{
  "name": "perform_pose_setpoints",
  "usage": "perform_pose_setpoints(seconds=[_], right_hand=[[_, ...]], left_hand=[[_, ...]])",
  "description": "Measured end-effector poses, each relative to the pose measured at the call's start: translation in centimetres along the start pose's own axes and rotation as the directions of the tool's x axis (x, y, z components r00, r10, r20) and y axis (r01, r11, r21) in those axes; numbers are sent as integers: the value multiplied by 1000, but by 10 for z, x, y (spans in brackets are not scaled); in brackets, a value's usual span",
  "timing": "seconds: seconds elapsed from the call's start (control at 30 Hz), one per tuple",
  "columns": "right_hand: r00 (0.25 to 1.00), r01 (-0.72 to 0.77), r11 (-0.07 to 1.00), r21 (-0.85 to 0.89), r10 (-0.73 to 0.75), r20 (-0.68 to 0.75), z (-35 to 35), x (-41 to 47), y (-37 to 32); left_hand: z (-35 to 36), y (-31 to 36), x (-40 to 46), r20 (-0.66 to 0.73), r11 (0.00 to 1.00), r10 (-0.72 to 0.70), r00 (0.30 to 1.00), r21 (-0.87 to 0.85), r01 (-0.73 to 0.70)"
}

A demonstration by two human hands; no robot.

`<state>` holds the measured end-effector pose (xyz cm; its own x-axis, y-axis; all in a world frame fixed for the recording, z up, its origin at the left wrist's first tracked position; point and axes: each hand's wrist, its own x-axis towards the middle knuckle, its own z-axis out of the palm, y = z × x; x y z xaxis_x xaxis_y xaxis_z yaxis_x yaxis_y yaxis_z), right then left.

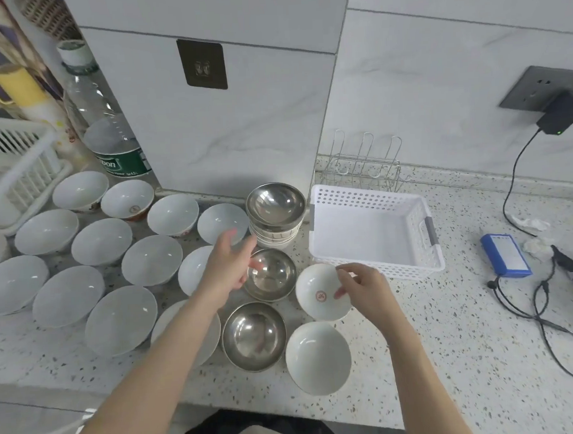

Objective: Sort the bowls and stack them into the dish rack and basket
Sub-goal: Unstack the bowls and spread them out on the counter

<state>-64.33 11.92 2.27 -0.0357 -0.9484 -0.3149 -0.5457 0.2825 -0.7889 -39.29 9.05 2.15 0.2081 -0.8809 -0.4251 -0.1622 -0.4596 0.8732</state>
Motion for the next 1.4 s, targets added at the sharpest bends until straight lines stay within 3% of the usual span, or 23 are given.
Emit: perform_pose_setpoints(seconds=[0.27,0.67,0.87,1.03,1.4], right_hand=[[994,-55,998,39,59,-96,19,19,-33],[974,-142,985,101,157,-163,46,40,-45],[968,-187,970,156,209,-139,71,70,-71],[971,-187,974,125,203,-124,88,85,-84],[963,-148,944,296,205,-172,86,87,-90]], left_hand=[[-4,34,61,130,996,-54,990,72,45],[-25,42,60,233,981,45,971,-193,1],[-72,29,49,126,924,86,988,-381,-33],[-102,12,47,41,887,30,999,-462,-8],[-107,-9,32,11,878,-36,999,-478,37]])
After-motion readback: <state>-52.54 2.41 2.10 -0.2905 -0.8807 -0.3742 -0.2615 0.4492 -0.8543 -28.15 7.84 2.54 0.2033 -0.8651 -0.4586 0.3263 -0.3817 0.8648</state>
